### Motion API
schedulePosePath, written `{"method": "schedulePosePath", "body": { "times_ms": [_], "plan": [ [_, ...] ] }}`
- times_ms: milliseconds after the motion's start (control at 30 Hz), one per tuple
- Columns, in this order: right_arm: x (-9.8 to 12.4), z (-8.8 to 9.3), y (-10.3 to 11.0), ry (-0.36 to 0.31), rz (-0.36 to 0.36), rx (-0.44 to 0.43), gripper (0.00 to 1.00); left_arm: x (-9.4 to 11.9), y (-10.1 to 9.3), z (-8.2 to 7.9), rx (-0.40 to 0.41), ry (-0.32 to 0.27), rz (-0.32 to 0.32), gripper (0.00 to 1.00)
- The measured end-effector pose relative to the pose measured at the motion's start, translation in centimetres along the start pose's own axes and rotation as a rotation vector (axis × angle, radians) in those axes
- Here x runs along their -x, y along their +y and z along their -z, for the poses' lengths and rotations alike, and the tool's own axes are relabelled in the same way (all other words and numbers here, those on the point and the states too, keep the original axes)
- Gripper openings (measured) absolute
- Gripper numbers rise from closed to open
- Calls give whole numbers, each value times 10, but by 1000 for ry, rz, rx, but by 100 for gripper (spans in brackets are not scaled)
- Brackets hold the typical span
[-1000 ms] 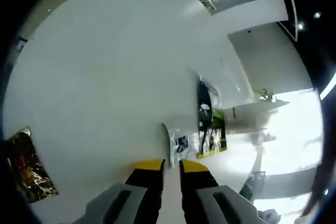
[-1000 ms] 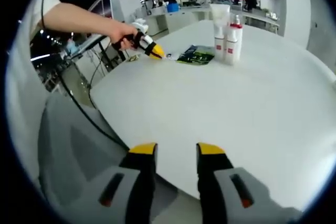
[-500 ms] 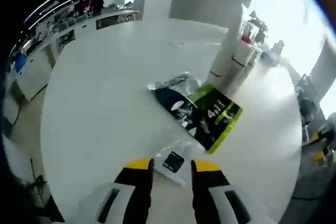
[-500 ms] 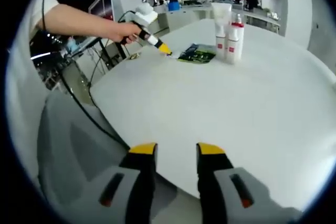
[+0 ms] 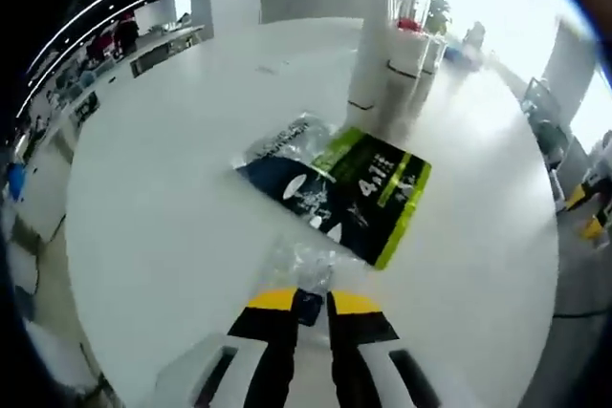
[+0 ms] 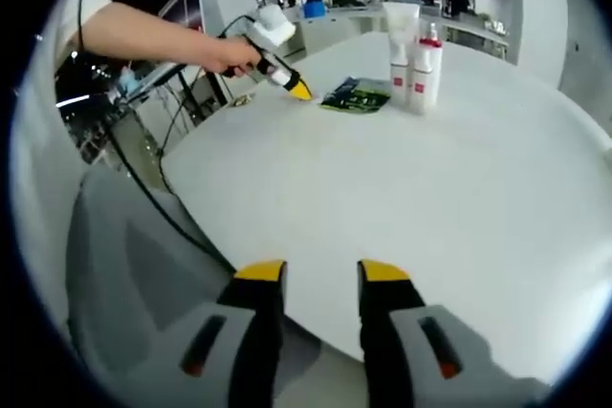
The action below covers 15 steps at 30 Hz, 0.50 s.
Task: Arrange the skincare products in the storage area until every visible bottle or jar stands upright without overlapping.
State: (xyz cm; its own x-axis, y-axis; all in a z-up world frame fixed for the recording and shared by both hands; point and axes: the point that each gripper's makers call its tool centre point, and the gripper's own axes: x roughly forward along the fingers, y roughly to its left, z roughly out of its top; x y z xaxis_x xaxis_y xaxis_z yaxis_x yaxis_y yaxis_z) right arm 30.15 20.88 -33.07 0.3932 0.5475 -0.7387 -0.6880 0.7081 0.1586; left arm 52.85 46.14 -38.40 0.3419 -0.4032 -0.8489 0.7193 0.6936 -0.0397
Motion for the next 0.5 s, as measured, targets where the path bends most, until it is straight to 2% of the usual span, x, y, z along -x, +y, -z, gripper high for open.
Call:
{"method": "schedulePosePath", "body": {
  "times_ms": [133,333,500],
  "plan": [
    [0,0,0,3,0,1,31,0,0,2,-33,11,57,13],
    [0,0,0,2,0,-1,31,1,-1,6,-220,64,114,13],
    [-1,0,0,2,0,2,31,1,-3,6,-354,121,133,13]
  ]
}}
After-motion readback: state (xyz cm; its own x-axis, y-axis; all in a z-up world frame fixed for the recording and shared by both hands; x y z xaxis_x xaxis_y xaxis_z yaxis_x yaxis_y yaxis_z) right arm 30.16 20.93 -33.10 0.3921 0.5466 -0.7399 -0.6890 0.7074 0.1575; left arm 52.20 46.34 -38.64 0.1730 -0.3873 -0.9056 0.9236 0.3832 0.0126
